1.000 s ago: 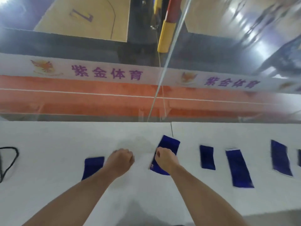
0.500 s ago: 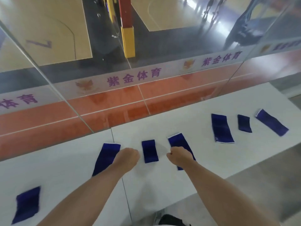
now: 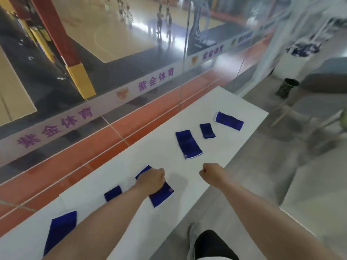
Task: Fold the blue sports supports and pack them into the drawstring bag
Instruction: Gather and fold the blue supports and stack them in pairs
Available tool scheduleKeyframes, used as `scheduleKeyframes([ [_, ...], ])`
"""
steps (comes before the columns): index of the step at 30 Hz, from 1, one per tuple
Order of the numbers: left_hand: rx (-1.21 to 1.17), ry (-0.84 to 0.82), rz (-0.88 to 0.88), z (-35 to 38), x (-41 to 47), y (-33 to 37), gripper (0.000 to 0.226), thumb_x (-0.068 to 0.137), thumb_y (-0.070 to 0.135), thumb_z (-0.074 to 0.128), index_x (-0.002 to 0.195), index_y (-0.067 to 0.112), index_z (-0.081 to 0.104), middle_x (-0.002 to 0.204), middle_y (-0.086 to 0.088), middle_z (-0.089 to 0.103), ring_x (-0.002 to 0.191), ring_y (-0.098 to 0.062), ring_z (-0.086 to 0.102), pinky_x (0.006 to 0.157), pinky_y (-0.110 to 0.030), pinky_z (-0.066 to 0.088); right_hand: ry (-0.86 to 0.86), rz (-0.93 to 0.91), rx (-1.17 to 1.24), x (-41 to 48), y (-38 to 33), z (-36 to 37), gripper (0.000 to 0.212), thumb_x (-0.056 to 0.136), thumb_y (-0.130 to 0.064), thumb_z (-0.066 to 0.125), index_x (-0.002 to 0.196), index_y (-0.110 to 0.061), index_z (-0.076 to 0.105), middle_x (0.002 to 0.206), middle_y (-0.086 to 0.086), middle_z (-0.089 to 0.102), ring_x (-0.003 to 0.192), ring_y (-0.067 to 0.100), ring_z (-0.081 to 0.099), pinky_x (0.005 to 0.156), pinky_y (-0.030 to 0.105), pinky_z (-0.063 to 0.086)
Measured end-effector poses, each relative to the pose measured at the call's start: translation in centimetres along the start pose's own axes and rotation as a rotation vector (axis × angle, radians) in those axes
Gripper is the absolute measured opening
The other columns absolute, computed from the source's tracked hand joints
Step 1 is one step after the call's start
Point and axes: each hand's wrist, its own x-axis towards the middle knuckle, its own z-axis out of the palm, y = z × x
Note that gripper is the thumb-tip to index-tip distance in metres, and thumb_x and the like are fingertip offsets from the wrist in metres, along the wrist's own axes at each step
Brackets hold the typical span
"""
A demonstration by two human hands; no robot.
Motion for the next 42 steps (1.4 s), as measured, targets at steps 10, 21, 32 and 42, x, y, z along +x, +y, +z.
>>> scheduleKeyframes([
  [10,-0.072,0.076,-0.005,0.6,18.9,12.4,0.014,0.098,0.022,0.041,0.097,0.024,0.055,0.090,-0.002,0.065,0.078,-0.027,0.062,0.072,-0.037,0.052,-0.083,0.043,0.057,17.4,13.3,-6.3,0.019,0.093,-0.024,0.043,0.087,-0.015,0.058,0.095,0.004,0.063,0.083,0.026,0.060,0.067,0.030,0.045],
  [21,-0.343,0.083,-0.243,4.6,34.1,18.5,0.015,0.099,0.021,0.046,0.092,0.017,0.058,0.083,0.003,0.061,0.075,-0.016,0.058,0.066,-0.029,0.047,-0.190,0.059,0.242,32.3,16.9,-6.3,0.024,0.098,-0.024,0.045,0.114,-0.017,0.062,0.108,0.001,0.065,0.092,0.020,0.062,0.080,0.033,0.053],
  [32,-0.833,0.281,-0.609,8.3,44.4,20.3,0.017,0.094,0.024,0.064,0.107,0.015,0.060,0.100,0.003,0.065,0.088,-0.011,0.063,0.065,-0.018,0.042,-0.162,0.236,0.660,41.4,13.6,-2.3,0.026,0.092,-0.028,0.065,0.111,-0.010,0.066,0.098,0.007,0.072,0.090,0.025,0.068,0.078,0.036,0.054],
  [42,-1.110,0.225,-0.692,4.1,36.8,19.1,0.028,0.091,0.022,0.068,0.117,0.013,0.067,0.094,0.001,0.073,0.083,-0.016,0.073,0.086,-0.041,0.060,-0.551,0.336,1.019,37.4,11.2,-6.9,0.017,0.092,-0.026,0.070,0.104,-0.015,0.063,0.100,0.004,0.069,0.093,0.021,0.065,0.087,0.040,0.052],
])
